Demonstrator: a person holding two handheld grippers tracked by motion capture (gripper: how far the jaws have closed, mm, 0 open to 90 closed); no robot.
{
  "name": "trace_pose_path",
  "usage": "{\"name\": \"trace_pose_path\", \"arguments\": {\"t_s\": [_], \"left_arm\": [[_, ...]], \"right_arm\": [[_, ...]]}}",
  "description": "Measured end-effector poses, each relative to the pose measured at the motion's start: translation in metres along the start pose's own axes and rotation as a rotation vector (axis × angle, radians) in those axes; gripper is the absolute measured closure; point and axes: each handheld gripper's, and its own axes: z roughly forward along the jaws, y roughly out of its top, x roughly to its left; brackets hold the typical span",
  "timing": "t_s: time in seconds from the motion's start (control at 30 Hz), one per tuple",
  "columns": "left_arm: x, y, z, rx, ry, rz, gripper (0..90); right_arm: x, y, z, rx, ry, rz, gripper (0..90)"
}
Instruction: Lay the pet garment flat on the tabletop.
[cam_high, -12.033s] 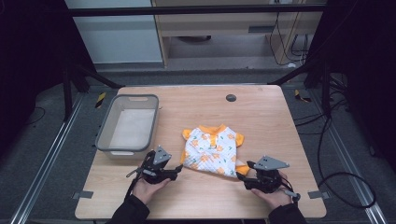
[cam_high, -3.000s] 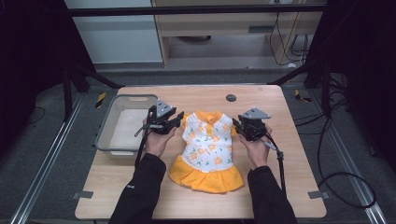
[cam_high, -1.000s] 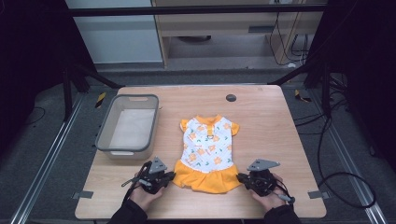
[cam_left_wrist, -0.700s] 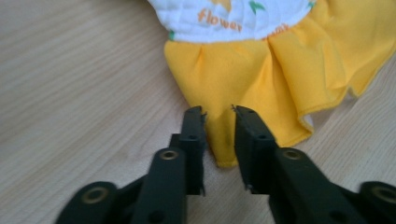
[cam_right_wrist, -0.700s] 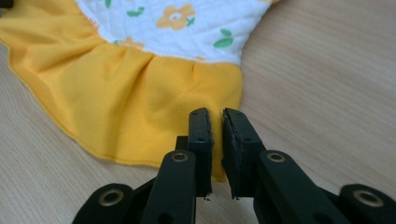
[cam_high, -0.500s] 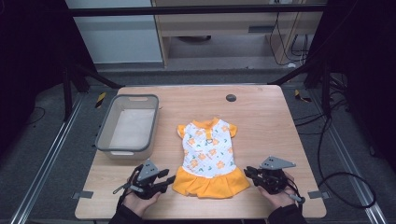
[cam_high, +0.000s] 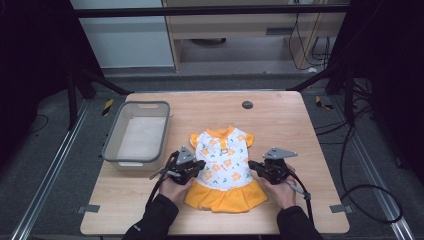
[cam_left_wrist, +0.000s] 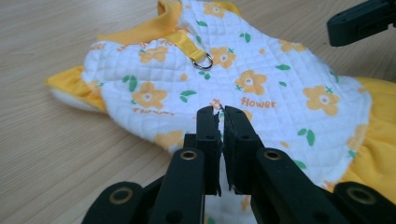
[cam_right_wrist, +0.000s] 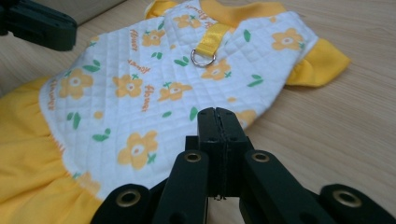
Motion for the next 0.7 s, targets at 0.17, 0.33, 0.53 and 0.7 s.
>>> {"name": "trace_pose_path", "arguments": {"t_s": [0.17,0.33,0.53,0.7], "left_arm": [[0.005,-0.008,0.014,0.090,0.029,0.003,82.9],[0.013,-0.019,0.016,0.117,0.033,-0.015,82.0],[0.014,-0.019,0.019,0.103,0.041,0.011,82.7],[0.016,-0.018,0.019,0.101,0.055,-0.007,79.7]], "right_arm": [[0.006,0.001,0.025,0.051,0.004,-0.030,90.0],[0.007,-0.007,0.030,0.125,-0.017,-0.037,90.0],[0.009,-0.011,0.025,0.126,-0.029,-0.032,90.0],[0.008,-0.011,0.026,0.115,-0.051,-0.022,89.5]]}}
